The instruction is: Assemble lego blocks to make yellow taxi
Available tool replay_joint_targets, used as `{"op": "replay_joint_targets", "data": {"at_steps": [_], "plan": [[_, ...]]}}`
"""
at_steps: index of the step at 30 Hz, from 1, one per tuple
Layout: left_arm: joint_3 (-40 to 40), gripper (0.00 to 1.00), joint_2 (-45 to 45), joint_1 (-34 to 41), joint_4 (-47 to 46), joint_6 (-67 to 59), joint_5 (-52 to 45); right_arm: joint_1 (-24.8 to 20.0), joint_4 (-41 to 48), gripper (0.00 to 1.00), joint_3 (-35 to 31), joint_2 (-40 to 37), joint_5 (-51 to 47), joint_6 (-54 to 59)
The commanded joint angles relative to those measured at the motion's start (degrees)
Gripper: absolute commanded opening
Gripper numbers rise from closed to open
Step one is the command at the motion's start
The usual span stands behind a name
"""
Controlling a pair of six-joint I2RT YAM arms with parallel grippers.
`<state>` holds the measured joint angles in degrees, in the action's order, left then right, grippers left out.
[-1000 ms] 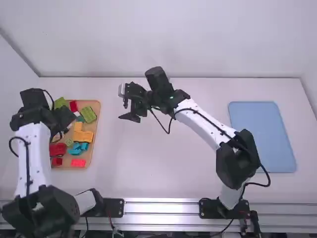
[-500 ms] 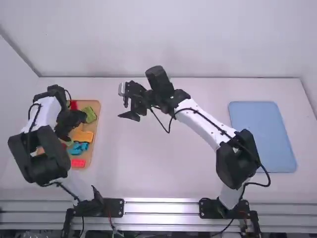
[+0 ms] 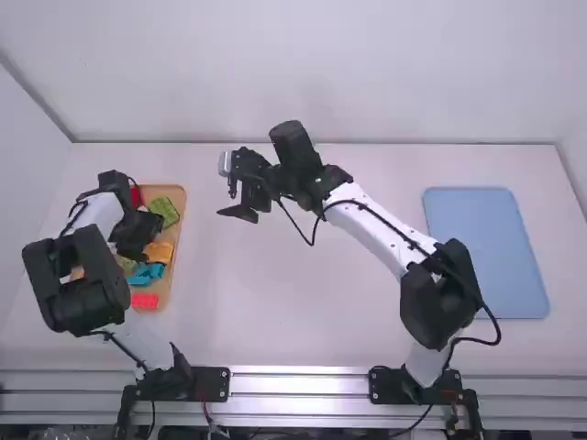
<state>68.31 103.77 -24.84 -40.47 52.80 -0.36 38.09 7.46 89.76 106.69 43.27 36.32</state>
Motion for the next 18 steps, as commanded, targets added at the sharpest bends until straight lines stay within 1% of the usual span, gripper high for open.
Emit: {"op": "replay_joint_targets", "data": {"at_steps": [1, 4, 9, 11, 12, 15, 18], "plan": [[-2.1, 0.80, 0.3, 0.1, 1.0, 1.0, -0.3, -0.2, -0.2, 0.98, -0.5, -1.7, 0.3, -0.1], [-3.9, 0.80, 0.3, 0.1, 3.3, 1.9, -0.3, -0.2, -0.2, 0.98, -0.5, -1.7, 0.3, 0.0], [-5.7, 0.77, 0.3, 0.1, 5.7, 1.8, -0.7, -0.2, 0.2, 0.98, -0.5, -1.7, 0.3, -0.1], [-6.3, 0.68, 0.3, 0.1, 6.4, 1.9, -0.7, -0.2, 0.3, 0.98, -0.5, -1.7, 0.4, 0.0], [-6.4, 0.68, 0.3, 0.1, 6.7, 1.9, -0.7, -0.2, 0.3, 0.98, -0.5, -1.7, 0.3, -0.1], [-7.3, 0.67, 0.3, 0.1, 8.7, 1.9, -0.7, -0.2, 0.3, 0.98, -0.5, -1.7, 0.3, 0.0], [-8.6, 0.69, 0.3, 0.2, 10.7, 1.9, -1.6, -0.2, 0.4, 0.98, -0.5, -1.7, 0.3, -0.1]]}}
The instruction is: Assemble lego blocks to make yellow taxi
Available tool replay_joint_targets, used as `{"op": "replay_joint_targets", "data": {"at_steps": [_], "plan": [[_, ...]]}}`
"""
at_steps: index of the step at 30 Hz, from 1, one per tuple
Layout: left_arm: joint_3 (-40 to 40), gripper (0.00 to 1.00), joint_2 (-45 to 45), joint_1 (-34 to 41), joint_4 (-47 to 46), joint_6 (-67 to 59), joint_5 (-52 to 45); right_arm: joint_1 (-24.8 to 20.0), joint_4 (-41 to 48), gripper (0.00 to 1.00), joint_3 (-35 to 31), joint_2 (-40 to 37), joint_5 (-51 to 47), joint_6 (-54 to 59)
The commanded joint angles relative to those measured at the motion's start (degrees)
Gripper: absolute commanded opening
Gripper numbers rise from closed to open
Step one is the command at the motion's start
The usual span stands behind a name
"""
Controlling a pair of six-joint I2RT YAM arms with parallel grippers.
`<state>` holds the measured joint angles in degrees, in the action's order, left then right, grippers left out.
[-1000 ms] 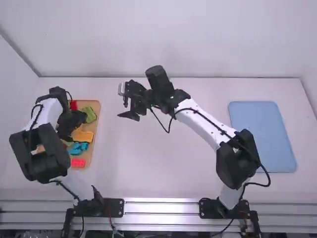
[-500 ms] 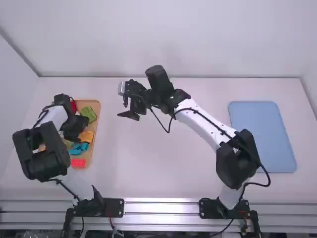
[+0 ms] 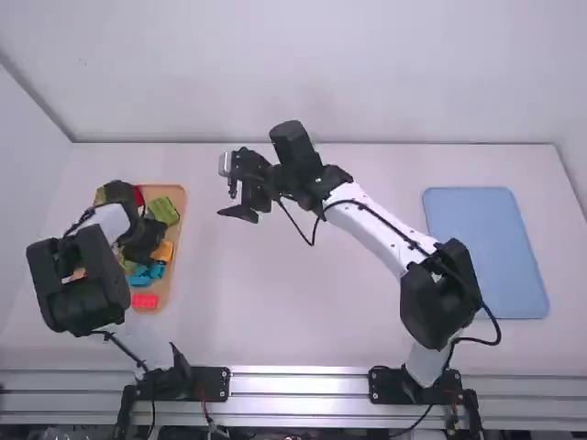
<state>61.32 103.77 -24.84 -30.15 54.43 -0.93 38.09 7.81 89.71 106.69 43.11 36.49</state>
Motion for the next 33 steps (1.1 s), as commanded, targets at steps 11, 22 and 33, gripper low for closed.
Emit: {"op": "replay_joint_targets", "data": {"at_steps": [11, 22, 33], "plan": [[-4.4, 0.74, 0.3, 0.2, 3.9, 6.1, -3.5, -0.2, 0.1, 0.98, -0.5, -1.7, 0.5, -0.2], [-4.3, 0.58, 0.3, 4.4, 4.1, 11.6, 0.7, -0.2, 0.3, 0.98, -0.5, -1.7, 0.5, -0.3], [-4.0, 0.44, 0.0, 2.5, 3.9, 11.0, -2.0, -0.2, 1.7, 0.98, -0.5, -1.7, 0.5, -0.3]]}}
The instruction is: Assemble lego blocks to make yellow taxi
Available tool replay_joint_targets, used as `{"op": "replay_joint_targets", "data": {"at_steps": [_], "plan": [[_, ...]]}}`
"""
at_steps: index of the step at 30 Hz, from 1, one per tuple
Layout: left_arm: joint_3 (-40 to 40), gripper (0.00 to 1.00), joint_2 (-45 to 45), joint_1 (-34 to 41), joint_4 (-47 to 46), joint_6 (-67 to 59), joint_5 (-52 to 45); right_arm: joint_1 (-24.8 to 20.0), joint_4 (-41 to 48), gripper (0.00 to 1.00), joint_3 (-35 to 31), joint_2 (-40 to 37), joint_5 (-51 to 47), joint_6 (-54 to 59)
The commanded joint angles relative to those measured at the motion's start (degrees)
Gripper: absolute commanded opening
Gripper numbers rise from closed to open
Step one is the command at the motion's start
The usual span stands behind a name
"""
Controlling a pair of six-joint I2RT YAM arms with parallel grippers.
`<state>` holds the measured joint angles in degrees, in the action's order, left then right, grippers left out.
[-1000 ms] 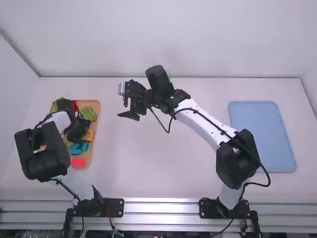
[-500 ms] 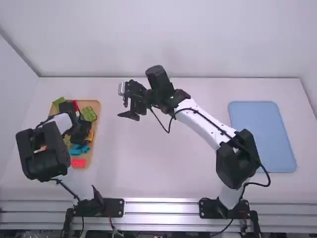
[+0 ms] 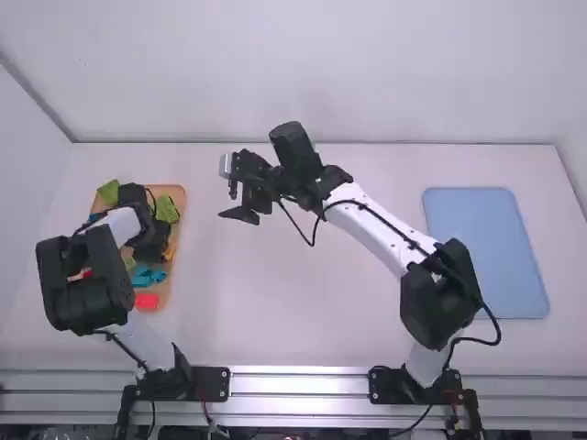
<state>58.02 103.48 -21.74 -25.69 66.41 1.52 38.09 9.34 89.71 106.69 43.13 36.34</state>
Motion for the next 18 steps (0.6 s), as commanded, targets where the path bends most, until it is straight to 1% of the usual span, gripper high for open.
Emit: {"op": "replay_joint_targets", "data": {"at_steps": [1, 5, 7, 10, 11, 14, 17, 18], "plan": [[-0.7, 0.43, -0.3, -1.5, -0.3, -3.0, -5.7, -0.2, 0.1, 0.98, -0.5, -1.7, 0.5, -0.1], [-0.5, 0.42, -2.8, -3.8, 0.2, -9.0, -10.0, -0.8, 0.1, 0.98, -0.5, -1.8, 0.5, -0.2], [1.0, 0.41, -5.9, -5.0, -1.7, -16.2, -12.4, -1.7, -0.2, 0.98, -0.5, -1.8, 0.5, -2.0], [2.8, 0.41, -9.4, -4.7, -4.4, -25.2, -13.1, -2.9, -0.4, 0.98, -0.4, -1.9, 0.7, -4.3], [4.0, 0.42, -11.6, -3.7, -6.6, -31.6, -13.1, -3.7, -0.3, 0.98, -0.3, -2.2, 1.0, -6.0], [5.7, 0.43, -14.5, -1.2, -9.9, -41.2, -13.2, -5.4, 0.1, 0.98, -0.3, -3.0, 3.2, -7.7], [6.8, 0.43, -17.2, 3.4, -13.7, -52.7, -17.0, -7.5, 2.1, 0.98, -0.3, -4.9, 6.1, -5.9], [7.0, 0.43, -17.5, 4.3, -14.3, -54.6, -17.8, -7.8, 3.0, 0.98, -0.4, -5.3, 6.4, -4.9]]}}
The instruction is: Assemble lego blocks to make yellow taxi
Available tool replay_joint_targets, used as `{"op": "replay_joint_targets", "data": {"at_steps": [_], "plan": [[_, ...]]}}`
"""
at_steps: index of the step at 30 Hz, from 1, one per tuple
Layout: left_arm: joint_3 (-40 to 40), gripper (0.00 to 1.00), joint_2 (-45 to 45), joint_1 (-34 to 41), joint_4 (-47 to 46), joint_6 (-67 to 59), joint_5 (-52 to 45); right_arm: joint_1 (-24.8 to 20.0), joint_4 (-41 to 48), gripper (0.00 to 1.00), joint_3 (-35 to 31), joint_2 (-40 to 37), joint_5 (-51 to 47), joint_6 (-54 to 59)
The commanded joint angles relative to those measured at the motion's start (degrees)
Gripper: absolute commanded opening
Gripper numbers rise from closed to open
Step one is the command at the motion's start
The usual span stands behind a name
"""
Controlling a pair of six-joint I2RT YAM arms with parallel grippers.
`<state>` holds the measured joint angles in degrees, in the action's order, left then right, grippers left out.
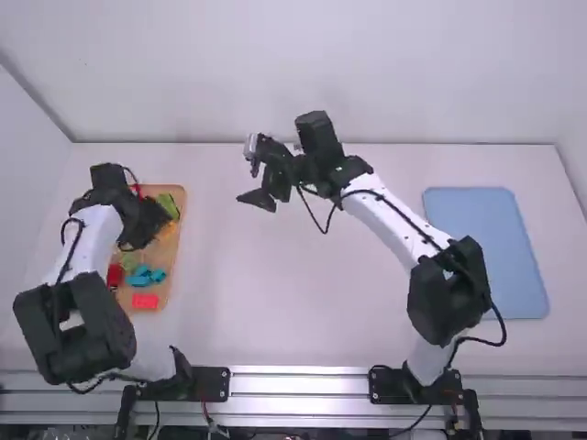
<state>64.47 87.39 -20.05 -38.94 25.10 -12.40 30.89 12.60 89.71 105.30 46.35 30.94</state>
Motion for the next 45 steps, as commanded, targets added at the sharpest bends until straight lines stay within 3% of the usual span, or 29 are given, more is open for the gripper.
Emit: {"op": "replay_joint_targets", "data": {"at_steps": [1, 7, 9, 13, 15, 18, 21, 23, 30, 34, 36, 37, 38, 45], "plan": [[0.6, 0.43, -1.8, 5.2, -2.1, -17.2, -5.2, -1.4, 2.5, 0.98, -0.4, -5.5, 3.3, 3.1], [0.7, 0.44, -0.9, 17.8, -4.2, -28.2, -3.6, -4.6, 19.9, 0.98, -0.4, -13.6, 3.3, 19.2], [0.7, 0.38, 0.3, 23.0, -3.7, -31.1, -1.2, -5.9, 26.7, 0.98, -0.5, -16.8, 4.0, 23.6], [0.7, 0.31, 2.7, 31.5, -2.7, -37.6, 2.1, -7.5, 33.2, 0.98, -0.7, -19.4, 8.3, 27.8], [0.7, 0.21, 4.7, 36.9, -1.4, -42.6, 3.5, -8.5, 35.3, 0.98, -2.0, -20.4, 11.8, 29.8], [0.7, 0.21, 7.9, 42.6, -0.7, -52.3, 2.8, -10.0, 35.2, 0.98, -4.7, -21.5, 15.8, 31.2], [0.7, 0.29, 10.6, 46.8, -0.9, -59.6, 3.8, -12.4, 34.3, 0.98, -7.5, -22.5, 20.3, 32.5], [0.7, 0.45, 12.3, 48.6, -0.7, -63.2, 4.2, -14.2, 34.2, 0.98, -9.4, -23.7, 22.6, 34.5], [-0.3, 0.55, 18.7, 51.6, 3.6, -79.0, 4.1, -20.2, 34.1, 0.98, -15.9, -27.5, 30.1, 41.8], [-1.5, 0.69, 19.5, 51.3, 6.1, -81.9, 3.3, -20.7, 32.6, 0.98, -17.4, -28.4, 30.1, 40.2], [-1.8, 0.83, 19.5, 51.2, 7.2, -83.7, 2.6, -20.1, 30.2, 0.98, -17.8, -28.4, 29.2, 37.1], [-1.8, 0.85, 19.5, 51.2, 7.6, -83.6, 2.7, -19.8, 29.4, 0.98, -17.8, -28.4, 28.8, 36.0], [-1.7, 0.99, 19.5, 51.3, 8.3, -83.0, 3.5, -19.2, 27.8, 0.98, -17.8, -28.4, 27.7, 34.1], [3.7, 0.99, 18.3, 51.1, 6.5, -67.7, 9.7, -15.0, 18.3, 0.98, -17.8, -28.4, 19.8, 23.3]]}}
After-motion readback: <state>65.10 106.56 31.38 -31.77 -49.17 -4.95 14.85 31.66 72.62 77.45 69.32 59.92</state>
